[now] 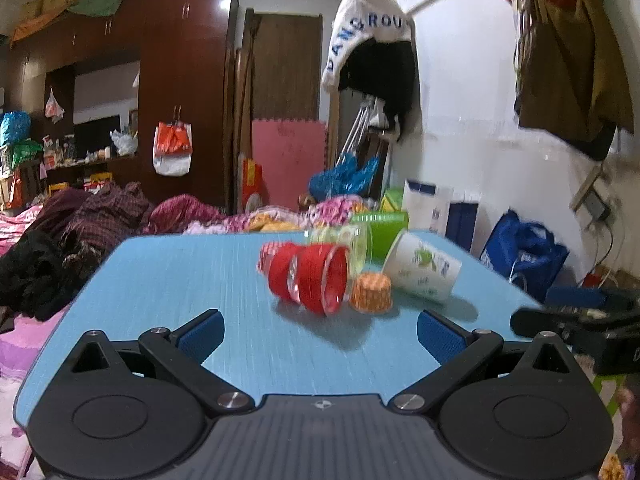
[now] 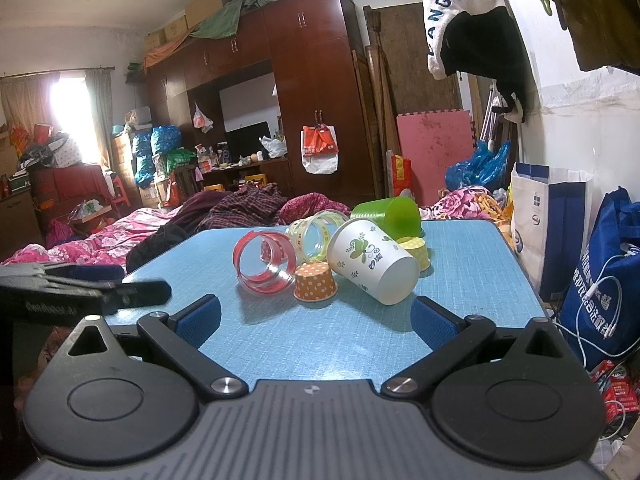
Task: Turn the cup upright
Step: 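Reach the left tool to the clear HBD cup and close around it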
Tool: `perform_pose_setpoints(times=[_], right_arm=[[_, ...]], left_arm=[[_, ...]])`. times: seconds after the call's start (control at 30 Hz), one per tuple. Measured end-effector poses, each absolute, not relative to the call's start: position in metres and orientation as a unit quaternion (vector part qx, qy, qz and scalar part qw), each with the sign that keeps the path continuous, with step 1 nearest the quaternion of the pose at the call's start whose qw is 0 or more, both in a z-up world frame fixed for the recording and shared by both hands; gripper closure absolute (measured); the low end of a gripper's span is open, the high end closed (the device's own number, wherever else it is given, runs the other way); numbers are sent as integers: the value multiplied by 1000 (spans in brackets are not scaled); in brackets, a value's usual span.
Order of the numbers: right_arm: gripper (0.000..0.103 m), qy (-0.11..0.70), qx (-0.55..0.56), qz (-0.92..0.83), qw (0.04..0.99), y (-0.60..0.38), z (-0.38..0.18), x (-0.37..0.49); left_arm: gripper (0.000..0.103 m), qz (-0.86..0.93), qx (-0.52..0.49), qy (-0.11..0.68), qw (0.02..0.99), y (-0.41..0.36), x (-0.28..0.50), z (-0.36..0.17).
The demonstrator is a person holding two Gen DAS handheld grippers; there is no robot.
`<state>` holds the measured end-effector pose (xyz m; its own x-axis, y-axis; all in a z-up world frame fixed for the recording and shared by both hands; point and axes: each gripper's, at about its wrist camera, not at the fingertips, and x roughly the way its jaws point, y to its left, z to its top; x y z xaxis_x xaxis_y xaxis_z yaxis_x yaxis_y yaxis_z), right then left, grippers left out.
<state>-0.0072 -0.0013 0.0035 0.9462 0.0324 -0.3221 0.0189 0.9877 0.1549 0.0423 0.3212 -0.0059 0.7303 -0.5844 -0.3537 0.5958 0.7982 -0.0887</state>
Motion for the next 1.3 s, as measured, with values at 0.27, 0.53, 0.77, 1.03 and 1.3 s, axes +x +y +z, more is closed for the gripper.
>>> perform_pose_setpoints(times=[0.27,0.53,0.77,1.03,1.3], right_arm=[[1,185,90,16,978,-9,-1,19],[1,220,103,-1,970,-34,7,52],[1,248,121,5,961,-51,17,82],[1,278,168,11,946,-73,18,109],[1,321,170,3,932,-87,20,126]], left_arm=[[0,-326,50,154,931,310,99,17],[0,-428,130,193,873,275,193,31],[1,-571,192,227,765,239,254,44],[5,-655,313,221,651,199,300,48],[18,-700,452,178,523,161,301,35]])
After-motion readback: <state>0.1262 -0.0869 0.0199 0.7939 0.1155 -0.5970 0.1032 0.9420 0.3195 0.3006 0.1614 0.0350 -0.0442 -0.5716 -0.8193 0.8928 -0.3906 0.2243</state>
